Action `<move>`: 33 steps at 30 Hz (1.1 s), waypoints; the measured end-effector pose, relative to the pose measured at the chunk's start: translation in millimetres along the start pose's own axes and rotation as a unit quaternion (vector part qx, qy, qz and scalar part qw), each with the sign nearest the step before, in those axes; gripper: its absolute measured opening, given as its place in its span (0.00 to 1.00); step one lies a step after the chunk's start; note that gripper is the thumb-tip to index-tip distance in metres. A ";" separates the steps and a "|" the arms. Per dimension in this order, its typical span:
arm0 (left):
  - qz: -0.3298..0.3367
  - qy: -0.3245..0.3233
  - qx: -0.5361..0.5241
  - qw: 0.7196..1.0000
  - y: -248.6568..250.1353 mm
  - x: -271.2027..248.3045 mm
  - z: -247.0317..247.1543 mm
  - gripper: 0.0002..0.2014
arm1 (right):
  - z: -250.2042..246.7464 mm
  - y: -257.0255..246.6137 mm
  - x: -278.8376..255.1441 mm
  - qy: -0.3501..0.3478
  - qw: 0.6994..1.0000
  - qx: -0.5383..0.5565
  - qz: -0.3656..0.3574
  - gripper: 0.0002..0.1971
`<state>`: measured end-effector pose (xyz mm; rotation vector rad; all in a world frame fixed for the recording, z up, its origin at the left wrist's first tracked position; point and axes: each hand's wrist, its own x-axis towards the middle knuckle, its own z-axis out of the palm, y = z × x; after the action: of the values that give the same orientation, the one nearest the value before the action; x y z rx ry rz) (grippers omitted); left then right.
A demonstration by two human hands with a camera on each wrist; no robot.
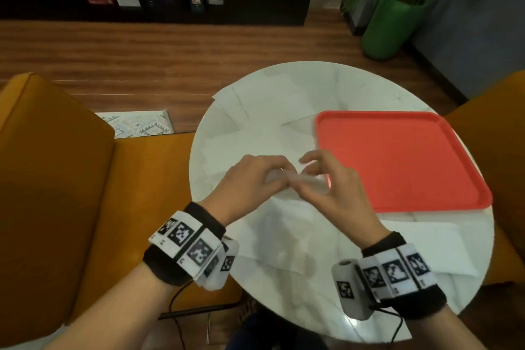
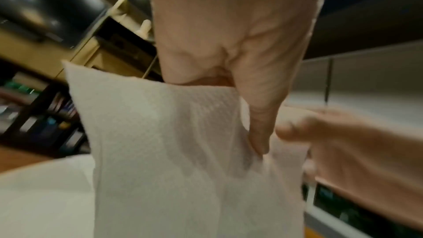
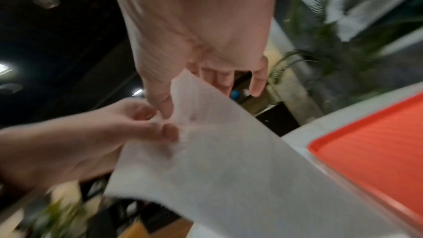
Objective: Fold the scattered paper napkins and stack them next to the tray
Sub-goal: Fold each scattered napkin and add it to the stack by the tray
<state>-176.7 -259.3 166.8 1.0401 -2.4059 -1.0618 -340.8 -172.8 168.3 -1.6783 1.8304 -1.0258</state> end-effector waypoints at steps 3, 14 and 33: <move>-0.016 0.029 -0.159 0.987 0.9 -4.6 -9.5 0.07 | -23.3 19.5 -8.7 -0.047 0.993 0.035 0.105 0.16; -0.096 0.123 -0.317 0.936 -25.9 -0.2 -21.8 0.09 | -52.0 40.5 23.3 0.016 0.991 0.094 0.094 0.06; -0.171 0.042 -0.007 0.984 -119.3 -83.0 75.0 0.24 | 23.1 110.6 -70.5 -0.085 0.974 0.035 0.207 0.06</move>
<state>-100.5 -215.7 28.8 1.5009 -2.1982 -1.1108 -383.1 -111.0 58.1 -1.2266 1.8947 -0.7357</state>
